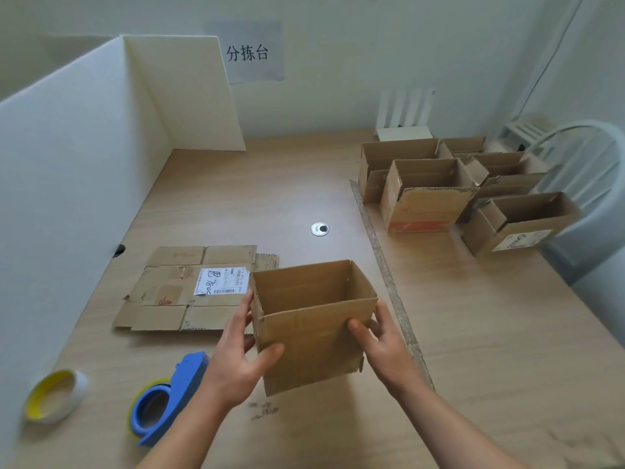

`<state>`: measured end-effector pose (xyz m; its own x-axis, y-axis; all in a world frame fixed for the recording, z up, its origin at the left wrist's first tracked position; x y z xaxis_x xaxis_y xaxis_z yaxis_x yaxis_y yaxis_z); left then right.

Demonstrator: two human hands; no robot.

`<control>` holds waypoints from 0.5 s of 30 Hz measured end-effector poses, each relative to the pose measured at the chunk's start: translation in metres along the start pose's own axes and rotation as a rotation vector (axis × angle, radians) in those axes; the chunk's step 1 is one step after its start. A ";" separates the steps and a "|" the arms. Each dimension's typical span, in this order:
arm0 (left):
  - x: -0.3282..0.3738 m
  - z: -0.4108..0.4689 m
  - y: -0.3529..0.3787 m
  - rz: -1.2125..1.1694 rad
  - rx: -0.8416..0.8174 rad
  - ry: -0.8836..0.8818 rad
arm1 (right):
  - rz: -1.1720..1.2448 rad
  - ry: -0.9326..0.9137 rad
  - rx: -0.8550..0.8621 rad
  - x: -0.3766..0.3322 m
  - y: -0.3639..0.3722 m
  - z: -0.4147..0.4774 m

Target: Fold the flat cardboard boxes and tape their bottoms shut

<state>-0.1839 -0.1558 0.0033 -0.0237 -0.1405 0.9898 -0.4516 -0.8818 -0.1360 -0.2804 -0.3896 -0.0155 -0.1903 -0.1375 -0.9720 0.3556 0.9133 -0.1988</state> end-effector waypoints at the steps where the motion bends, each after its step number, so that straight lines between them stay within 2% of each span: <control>1: -0.002 -0.001 -0.003 0.001 0.037 0.004 | -0.014 -0.008 0.011 0.001 0.000 -0.001; 5: -0.009 -0.005 -0.012 0.103 0.124 0.066 | -0.062 -0.022 -0.015 0.004 0.008 -0.003; 9: -0.020 -0.008 -0.012 0.126 0.056 0.028 | -0.190 -0.058 -0.085 0.009 0.022 -0.008; 15: -0.004 0.001 -0.025 0.165 0.171 0.072 | -0.142 -0.071 -0.042 0.005 0.022 -0.002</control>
<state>-0.1718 -0.1332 0.0026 -0.1513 -0.2621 0.9531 -0.2789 -0.9137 -0.2955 -0.2755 -0.3698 -0.0241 -0.1707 -0.2916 -0.9412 0.2903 0.8979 -0.3309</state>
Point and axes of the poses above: each hand's wrist, its own z-axis towards the middle knuckle, its own y-axis out of the palm, x = y × z, the point moved 6 cm from there along z, towards the middle knuckle, and after that the axes turned 13 degrees about -z, right-handed, at the moved point
